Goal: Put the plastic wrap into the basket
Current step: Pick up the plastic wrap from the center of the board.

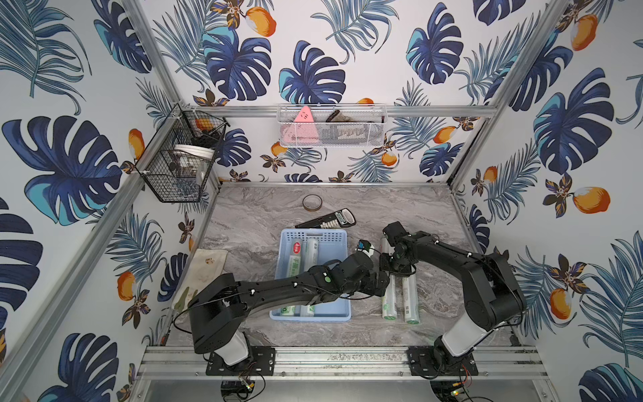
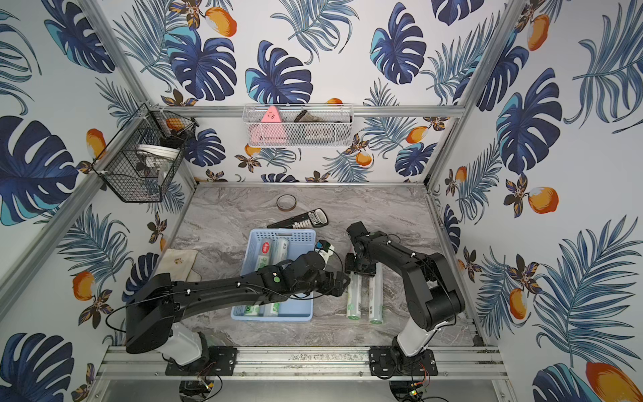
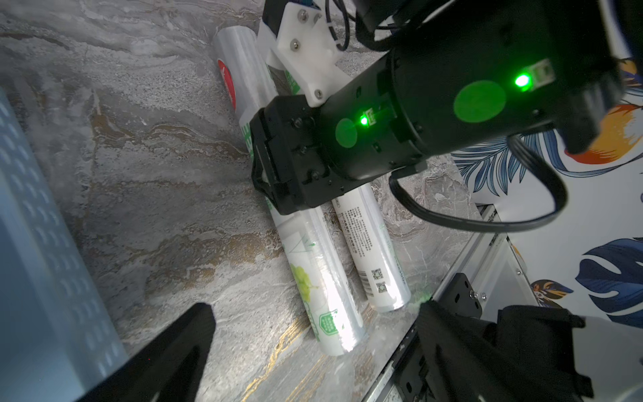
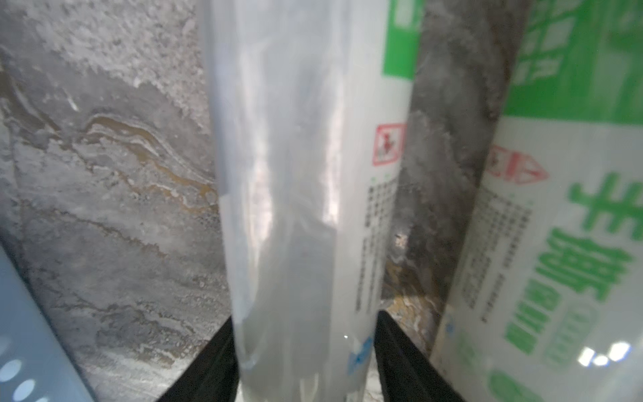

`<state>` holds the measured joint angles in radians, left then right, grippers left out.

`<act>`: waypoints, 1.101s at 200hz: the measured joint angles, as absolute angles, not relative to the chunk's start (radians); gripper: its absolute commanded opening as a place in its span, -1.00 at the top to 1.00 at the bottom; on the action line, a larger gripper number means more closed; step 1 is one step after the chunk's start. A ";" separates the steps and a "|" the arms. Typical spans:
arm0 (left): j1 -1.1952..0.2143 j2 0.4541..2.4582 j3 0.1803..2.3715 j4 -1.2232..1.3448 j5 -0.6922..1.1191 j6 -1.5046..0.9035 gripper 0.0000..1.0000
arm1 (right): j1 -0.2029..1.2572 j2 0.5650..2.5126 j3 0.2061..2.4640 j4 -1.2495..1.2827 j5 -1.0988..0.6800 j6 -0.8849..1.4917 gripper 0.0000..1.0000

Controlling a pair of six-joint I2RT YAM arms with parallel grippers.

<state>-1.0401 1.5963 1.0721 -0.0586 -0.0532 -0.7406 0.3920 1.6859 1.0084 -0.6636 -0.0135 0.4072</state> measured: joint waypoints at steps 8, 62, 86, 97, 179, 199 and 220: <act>-1.040 1.593 1.072 -0.061 -0.055 -0.741 -0.98 | 0.393 1.696 1.008 -0.662 -0.015 0.407 -0.21; -1.040 1.567 1.058 -0.066 -0.068 -0.741 -0.98 | 0.404 1.715 1.009 -0.656 -0.016 0.407 -0.05; -1.040 1.558 1.056 -0.069 -0.075 -0.741 -0.98 | 0.413 1.712 1.009 -0.657 -0.012 0.408 0.09; -1.040 1.554 1.056 -0.070 -0.076 -0.741 -0.98 | 0.417 1.706 1.009 -0.657 -0.012 0.411 0.17; -1.040 1.463 1.023 -0.101 -0.147 -0.733 -0.98 | 0.474 1.559 1.087 -0.728 -0.016 0.453 0.20; -1.040 1.411 1.003 -0.129 -0.207 -0.719 -0.98 | 0.507 1.518 1.114 -0.749 -0.021 0.463 0.20; -1.032 1.356 0.982 -0.155 -0.266 -0.701 -0.98 | 0.549 1.489 1.162 -0.778 -0.048 0.481 0.20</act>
